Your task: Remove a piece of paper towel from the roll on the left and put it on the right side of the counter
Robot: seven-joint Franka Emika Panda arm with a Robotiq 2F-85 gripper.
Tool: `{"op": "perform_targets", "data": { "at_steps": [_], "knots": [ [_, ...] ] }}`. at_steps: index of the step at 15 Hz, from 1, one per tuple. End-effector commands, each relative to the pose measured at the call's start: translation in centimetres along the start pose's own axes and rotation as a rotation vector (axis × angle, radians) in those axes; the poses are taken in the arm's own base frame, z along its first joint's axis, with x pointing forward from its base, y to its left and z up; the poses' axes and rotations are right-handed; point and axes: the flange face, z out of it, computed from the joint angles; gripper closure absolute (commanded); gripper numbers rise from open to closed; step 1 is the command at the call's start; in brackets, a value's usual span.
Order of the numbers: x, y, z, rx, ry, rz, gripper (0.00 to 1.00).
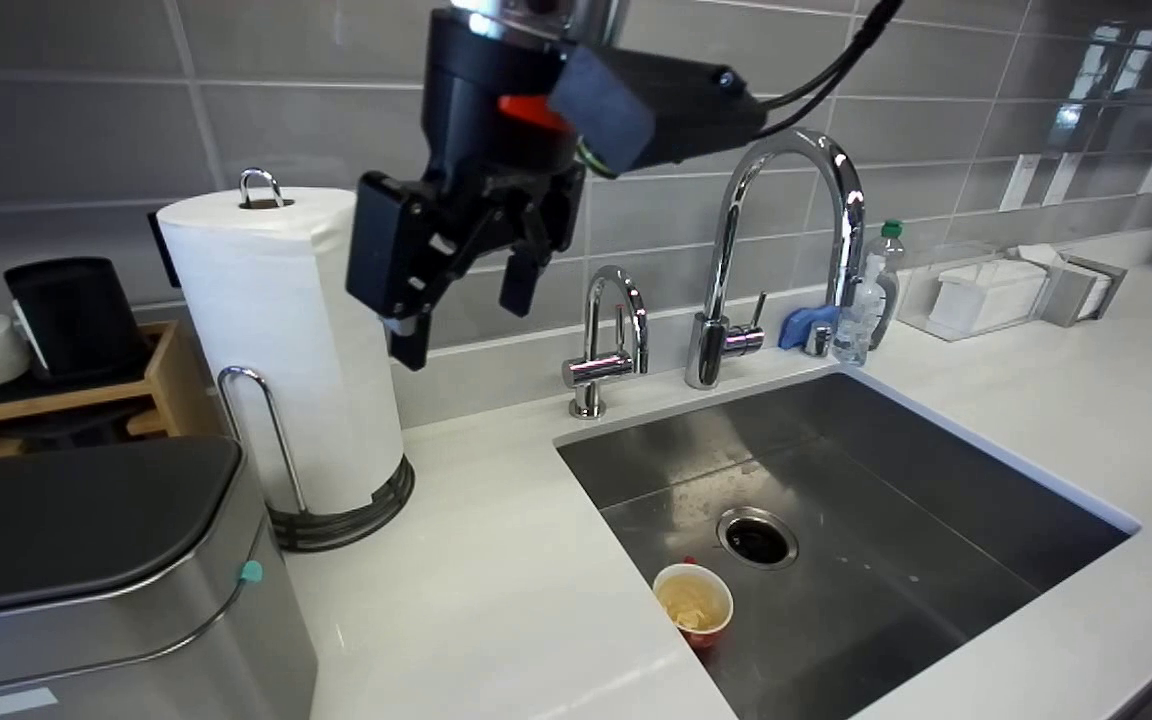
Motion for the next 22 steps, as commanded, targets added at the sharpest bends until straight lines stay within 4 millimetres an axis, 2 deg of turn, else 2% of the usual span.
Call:
{"op": "perform_targets", "data": {
  "at_steps": [1,5,13,18,22],
  "knots": [
    [3.5,-1.7,2.1,0.012,-0.003,-0.039,0.00],
    [5.7,-2.1,3.9,-0.011,0.029,-0.076,0.00],
    [9.8,0.4,5.4,0.016,0.113,-0.127,0.00],
    [11.3,0.6,6.7,0.060,0.151,-0.146,0.00],
    [11.8,0.4,7.2,0.159,0.143,-0.143,0.00]
  ]
}}
